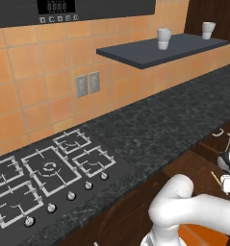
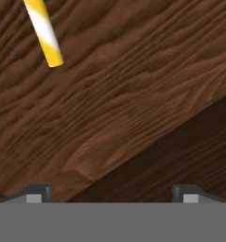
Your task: Take a straw from the drawer in front and place it inside the glass cup on the dining counter.
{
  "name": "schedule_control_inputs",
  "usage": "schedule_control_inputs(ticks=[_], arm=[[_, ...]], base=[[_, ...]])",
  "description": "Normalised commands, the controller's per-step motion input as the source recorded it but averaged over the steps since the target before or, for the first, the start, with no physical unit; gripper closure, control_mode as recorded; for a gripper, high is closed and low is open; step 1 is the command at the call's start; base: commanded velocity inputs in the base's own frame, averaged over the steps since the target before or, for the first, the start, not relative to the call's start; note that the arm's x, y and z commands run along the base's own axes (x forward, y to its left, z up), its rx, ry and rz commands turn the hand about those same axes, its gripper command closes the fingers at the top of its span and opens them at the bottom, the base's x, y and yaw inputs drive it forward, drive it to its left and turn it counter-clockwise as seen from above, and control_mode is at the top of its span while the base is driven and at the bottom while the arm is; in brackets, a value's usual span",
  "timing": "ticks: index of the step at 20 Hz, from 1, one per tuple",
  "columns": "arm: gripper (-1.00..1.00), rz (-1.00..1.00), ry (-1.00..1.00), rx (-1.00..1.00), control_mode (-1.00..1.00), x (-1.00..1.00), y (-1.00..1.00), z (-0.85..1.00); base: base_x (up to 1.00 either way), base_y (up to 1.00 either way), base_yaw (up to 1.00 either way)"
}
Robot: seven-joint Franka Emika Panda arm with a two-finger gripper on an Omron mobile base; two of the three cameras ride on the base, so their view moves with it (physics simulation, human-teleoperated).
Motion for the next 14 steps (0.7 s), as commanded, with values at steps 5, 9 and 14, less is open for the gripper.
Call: schedule_control_inputs(ticks=[5, 9, 14], arm=[[-1.0, 0.0, -0.02, -0.02, -1.0, 0.22, 0.08, 0.56], [-1.0, 0.0, -0.12, -0.01, -1.0, 0.65, 0.3, 0.37], [-1.0, 0.0, -0.22, 0.0, -1.0, 0.48, 0.1, -0.02]], base=[[0.0, 0.0, 0.0], [0.0, 0.0, 0.0], [0.0, 0.0, 0.0]])
